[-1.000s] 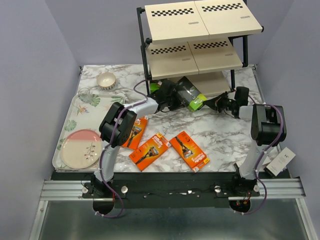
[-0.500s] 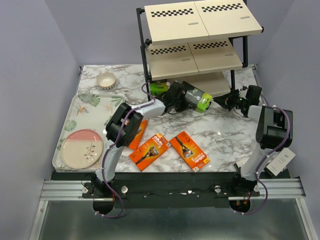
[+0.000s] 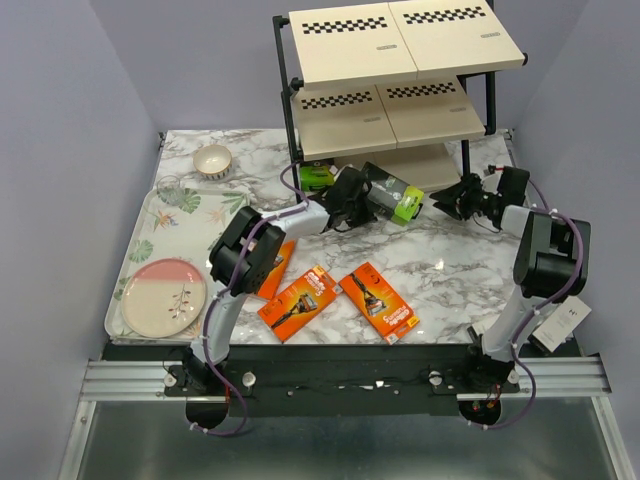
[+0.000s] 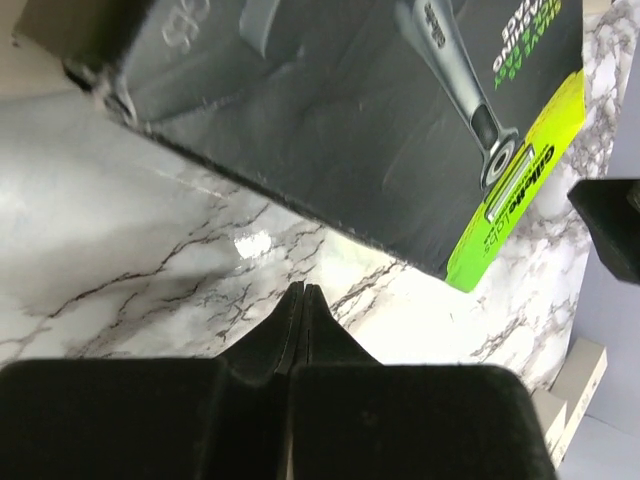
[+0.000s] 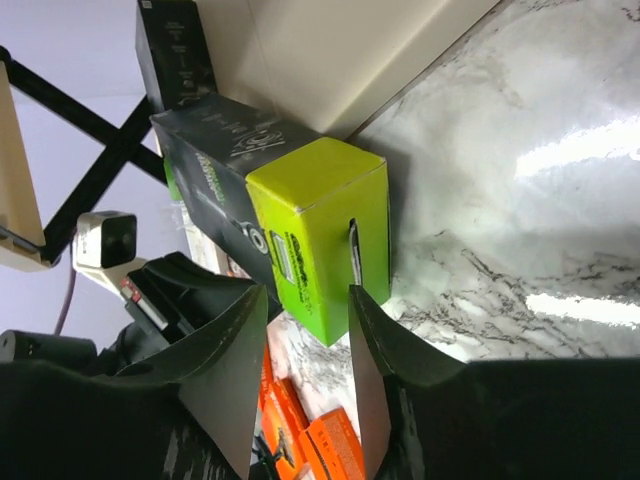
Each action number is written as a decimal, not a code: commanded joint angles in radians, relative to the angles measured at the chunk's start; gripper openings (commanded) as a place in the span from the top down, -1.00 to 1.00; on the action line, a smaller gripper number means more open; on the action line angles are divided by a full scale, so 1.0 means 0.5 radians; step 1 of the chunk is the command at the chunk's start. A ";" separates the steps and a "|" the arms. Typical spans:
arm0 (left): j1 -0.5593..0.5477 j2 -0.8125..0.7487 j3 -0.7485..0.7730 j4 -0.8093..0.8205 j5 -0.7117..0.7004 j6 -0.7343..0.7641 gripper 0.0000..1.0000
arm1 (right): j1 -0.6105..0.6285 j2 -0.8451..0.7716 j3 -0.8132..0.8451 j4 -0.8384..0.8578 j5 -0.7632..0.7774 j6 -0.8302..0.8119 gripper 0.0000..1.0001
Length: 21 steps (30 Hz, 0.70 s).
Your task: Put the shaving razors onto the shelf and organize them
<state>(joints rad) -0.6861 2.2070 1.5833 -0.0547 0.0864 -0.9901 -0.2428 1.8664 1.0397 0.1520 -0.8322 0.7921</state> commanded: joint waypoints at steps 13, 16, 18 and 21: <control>-0.058 -0.128 -0.047 -0.007 -0.121 0.078 0.98 | 0.084 0.295 0.222 -0.123 -0.084 -0.142 0.29; -0.057 -0.116 -0.025 -0.016 -0.130 0.078 0.98 | 0.114 0.323 0.225 -0.117 -0.091 -0.133 0.30; -0.058 -0.110 -0.016 -0.028 -0.139 0.075 0.98 | 0.133 0.329 0.231 -0.135 -0.084 -0.136 0.30; -0.054 -0.097 0.003 -0.041 -0.151 0.075 0.98 | 0.145 0.351 0.237 -0.138 -0.057 -0.112 0.35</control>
<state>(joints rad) -0.7094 2.1757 1.5574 -0.0555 0.0593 -0.9691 -0.1837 2.0090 1.1278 0.1055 -0.8539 0.7326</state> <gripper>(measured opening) 0.011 0.350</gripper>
